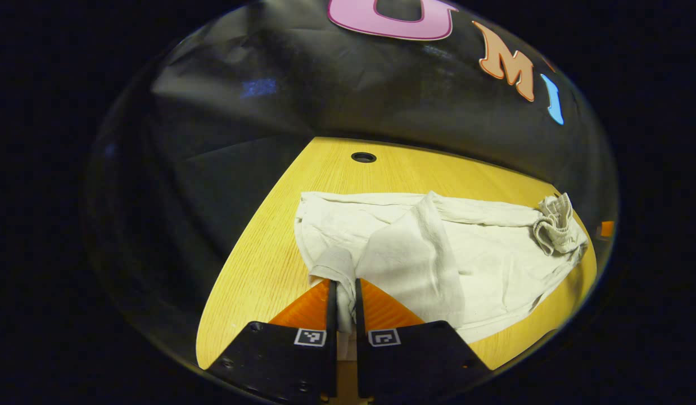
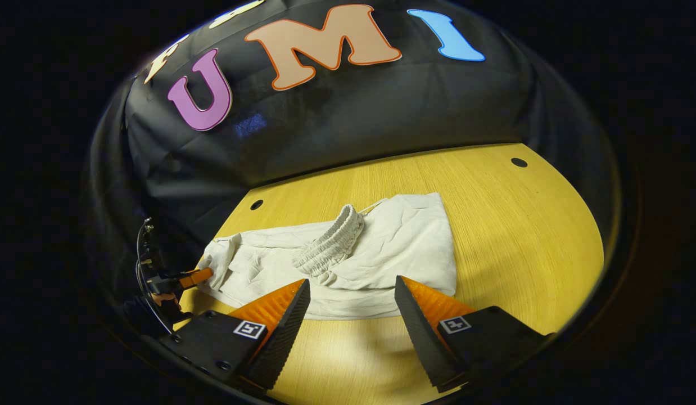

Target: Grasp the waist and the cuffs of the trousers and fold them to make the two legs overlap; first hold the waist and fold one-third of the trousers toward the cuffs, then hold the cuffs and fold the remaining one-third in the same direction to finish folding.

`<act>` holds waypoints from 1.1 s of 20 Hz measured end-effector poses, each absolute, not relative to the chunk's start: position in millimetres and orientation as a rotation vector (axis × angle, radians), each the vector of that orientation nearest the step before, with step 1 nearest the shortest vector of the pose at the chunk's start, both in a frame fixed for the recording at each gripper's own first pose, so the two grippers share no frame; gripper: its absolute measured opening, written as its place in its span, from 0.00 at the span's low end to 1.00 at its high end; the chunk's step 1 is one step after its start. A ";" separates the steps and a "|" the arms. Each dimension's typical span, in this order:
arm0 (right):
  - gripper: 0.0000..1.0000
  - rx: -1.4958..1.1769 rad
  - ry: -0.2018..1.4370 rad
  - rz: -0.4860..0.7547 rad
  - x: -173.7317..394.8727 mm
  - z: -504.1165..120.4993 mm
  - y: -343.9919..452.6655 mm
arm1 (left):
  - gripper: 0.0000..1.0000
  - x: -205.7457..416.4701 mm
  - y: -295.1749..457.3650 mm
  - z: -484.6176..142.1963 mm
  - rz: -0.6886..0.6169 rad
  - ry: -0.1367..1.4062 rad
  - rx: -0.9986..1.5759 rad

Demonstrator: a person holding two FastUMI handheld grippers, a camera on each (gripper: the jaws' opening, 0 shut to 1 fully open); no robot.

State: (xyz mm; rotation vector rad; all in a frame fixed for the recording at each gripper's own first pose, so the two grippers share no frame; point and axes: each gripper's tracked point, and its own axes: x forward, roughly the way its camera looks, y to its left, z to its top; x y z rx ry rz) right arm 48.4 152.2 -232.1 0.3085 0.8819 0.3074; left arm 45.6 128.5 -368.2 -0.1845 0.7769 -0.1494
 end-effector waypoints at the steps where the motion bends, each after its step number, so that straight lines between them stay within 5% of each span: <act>1: 0.97 0.310 0.878 0.309 47.1 -230.0 148.8 | 0.09 44.0 127.6 -366.8 -0.142 0.794 -0.184; 2: 0.97 0.307 0.874 0.309 46.9 -229.7 144.9 | 0.00 39.1 126.9 -367.5 -0.119 0.825 -0.197; 6: 0.96 0.300 0.871 0.297 41.3 -226.1 115.6 | 0.00 49.3 115.9 -333.3 -0.077 0.748 -0.210; 22: 0.96 0.376 0.822 0.280 19.1 -211.7 0.7 | 0.00 91.9 -77.4 -171.7 -0.307 0.537 -0.232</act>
